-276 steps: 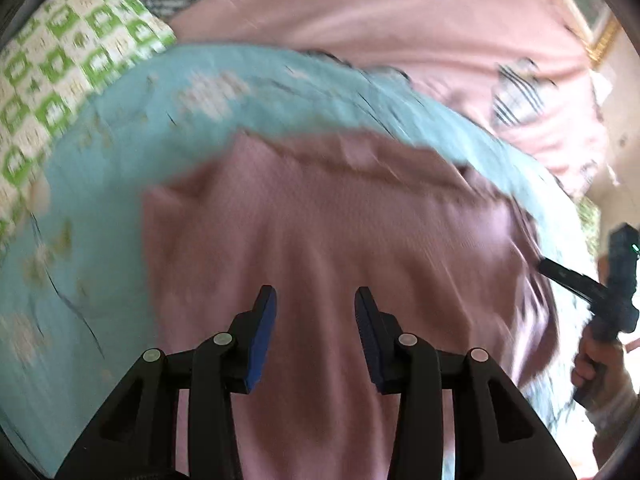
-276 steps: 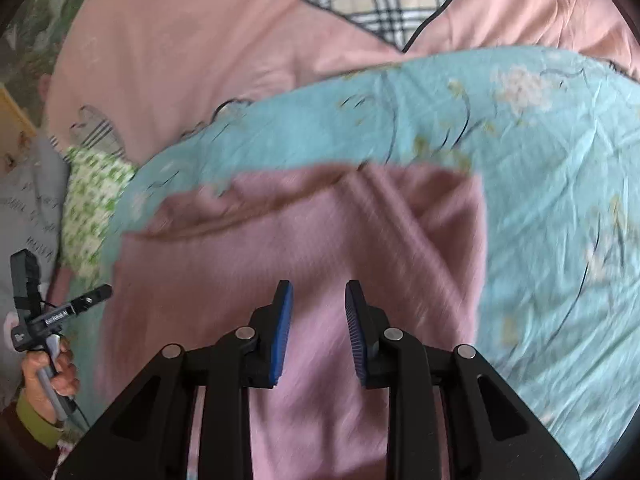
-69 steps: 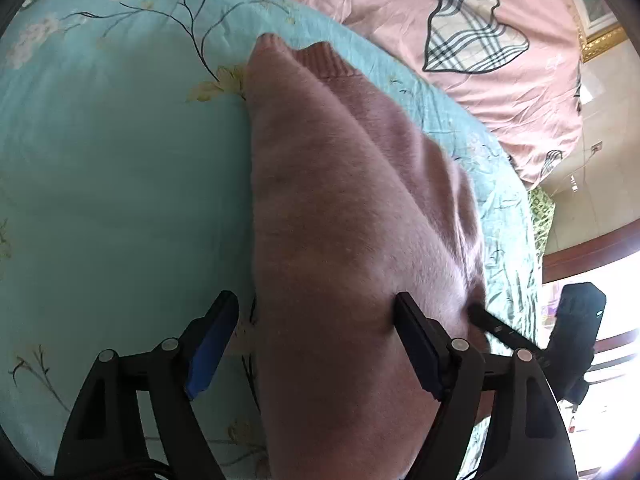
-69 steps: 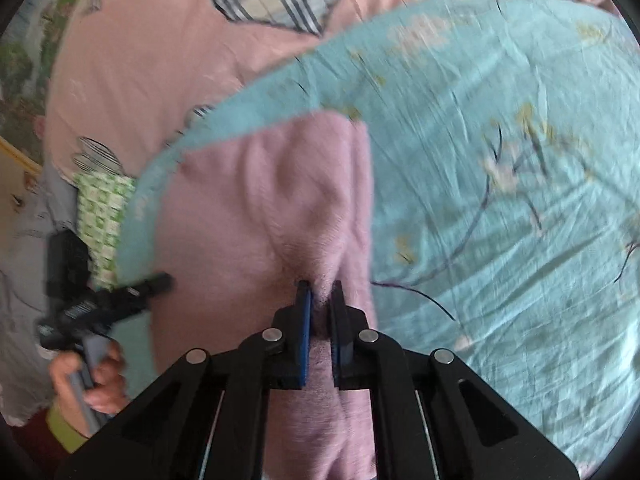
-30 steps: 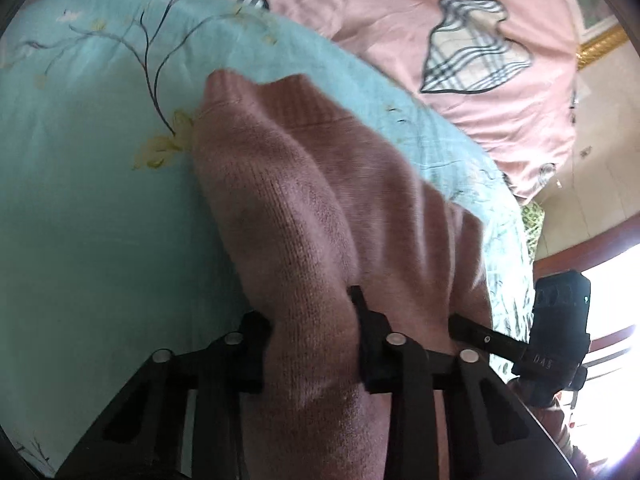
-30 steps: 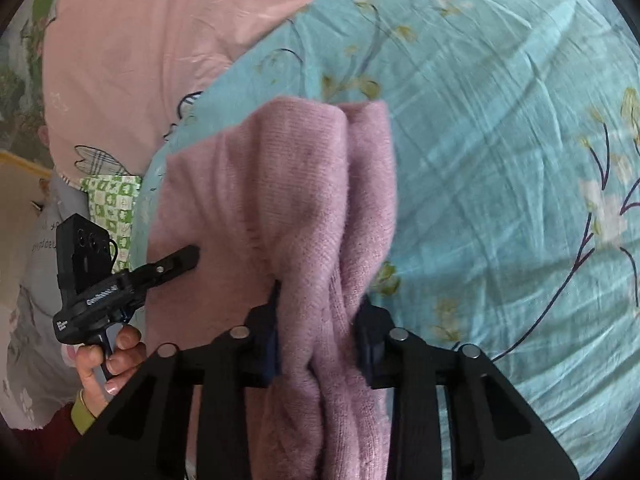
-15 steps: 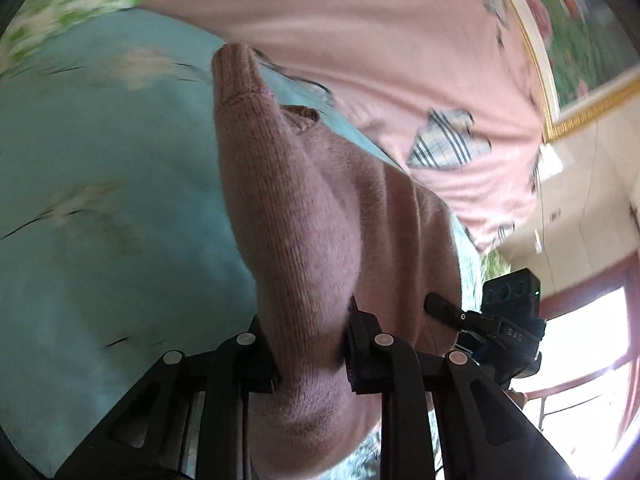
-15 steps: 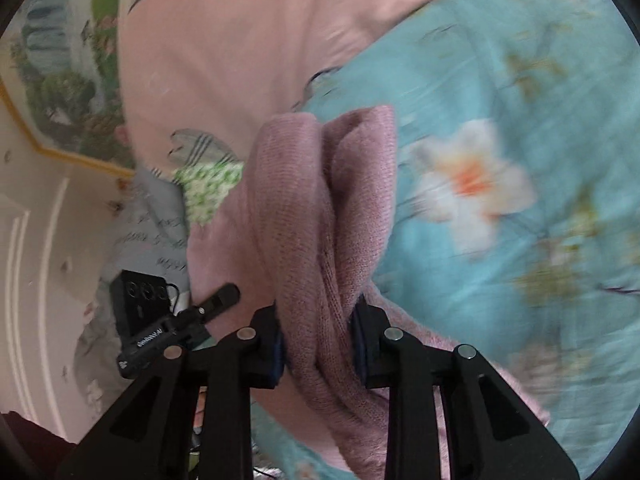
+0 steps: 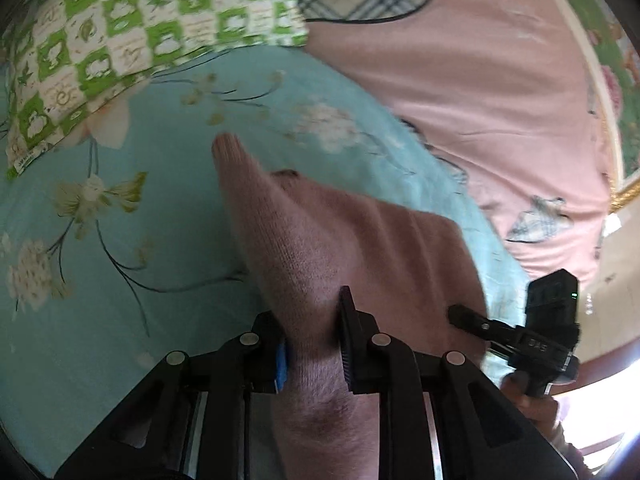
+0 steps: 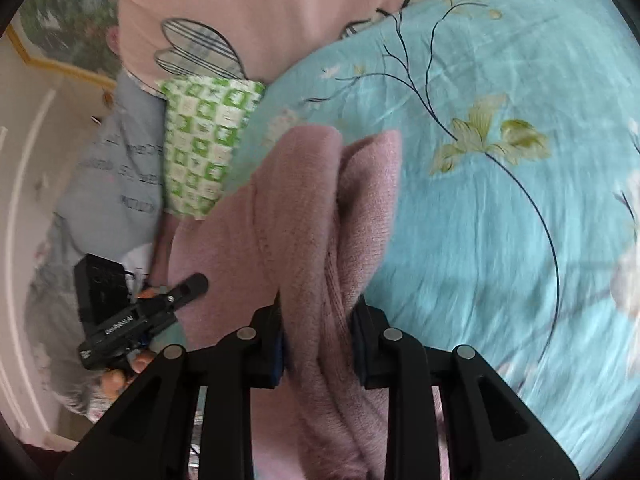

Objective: Fold small clothes

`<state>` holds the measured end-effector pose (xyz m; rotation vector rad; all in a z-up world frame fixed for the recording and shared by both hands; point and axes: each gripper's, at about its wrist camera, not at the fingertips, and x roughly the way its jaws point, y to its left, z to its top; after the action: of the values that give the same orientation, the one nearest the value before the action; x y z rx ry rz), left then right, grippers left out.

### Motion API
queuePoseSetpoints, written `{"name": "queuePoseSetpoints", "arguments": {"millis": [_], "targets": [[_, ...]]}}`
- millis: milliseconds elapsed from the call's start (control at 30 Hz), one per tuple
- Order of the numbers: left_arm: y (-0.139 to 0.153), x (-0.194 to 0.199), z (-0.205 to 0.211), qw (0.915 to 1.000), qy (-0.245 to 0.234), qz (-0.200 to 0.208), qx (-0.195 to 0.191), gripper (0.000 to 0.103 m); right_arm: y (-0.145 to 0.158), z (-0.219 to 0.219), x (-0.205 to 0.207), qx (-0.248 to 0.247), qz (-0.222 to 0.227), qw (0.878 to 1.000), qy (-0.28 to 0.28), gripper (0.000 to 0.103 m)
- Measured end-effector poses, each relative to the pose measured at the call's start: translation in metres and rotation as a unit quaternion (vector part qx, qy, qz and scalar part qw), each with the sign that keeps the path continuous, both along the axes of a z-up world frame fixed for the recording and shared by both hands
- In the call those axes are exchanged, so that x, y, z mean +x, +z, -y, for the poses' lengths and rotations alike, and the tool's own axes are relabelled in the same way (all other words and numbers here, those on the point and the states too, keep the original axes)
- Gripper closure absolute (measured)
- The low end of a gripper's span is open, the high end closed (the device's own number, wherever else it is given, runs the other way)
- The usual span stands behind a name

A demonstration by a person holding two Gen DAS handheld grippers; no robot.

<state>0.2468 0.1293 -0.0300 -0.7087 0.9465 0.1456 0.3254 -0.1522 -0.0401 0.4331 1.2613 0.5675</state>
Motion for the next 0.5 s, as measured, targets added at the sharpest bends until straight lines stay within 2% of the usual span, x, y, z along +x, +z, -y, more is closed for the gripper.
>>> {"name": "queuePoseSetpoints", "arguments": {"millis": [133, 233, 300, 400, 500], "targets": [[-0.016, -0.006, -0.012, 0.9999, 0.003, -0.010, 0.001, 0.081, -0.019, 0.003, 0.013, -0.008, -0.012, 1.000, -0.008, 0.073], [-0.014, -0.012, -0.006, 0.9998, -0.002, -0.016, 0.011, 0.077, -0.021, 0.016, 0.012, -0.001, -0.021, 1.000, -0.015, 0.063], [-0.012, -0.023, -0.005, 0.9997, -0.004, -0.021, 0.014, 0.068, -0.015, 0.021, 0.009, -0.010, -0.016, 1.000, -0.020, 0.054], [-0.005, -0.042, 0.004, 0.9995, -0.005, -0.025, 0.019, 0.061, 0.002, 0.034, -0.003, -0.027, 0.005, 0.999, -0.025, 0.053], [-0.001, -0.069, 0.017, 0.9995, -0.009, -0.029, 0.007, 0.053, 0.022, 0.044, -0.020, -0.041, 0.026, 0.998, -0.025, 0.053]]}}
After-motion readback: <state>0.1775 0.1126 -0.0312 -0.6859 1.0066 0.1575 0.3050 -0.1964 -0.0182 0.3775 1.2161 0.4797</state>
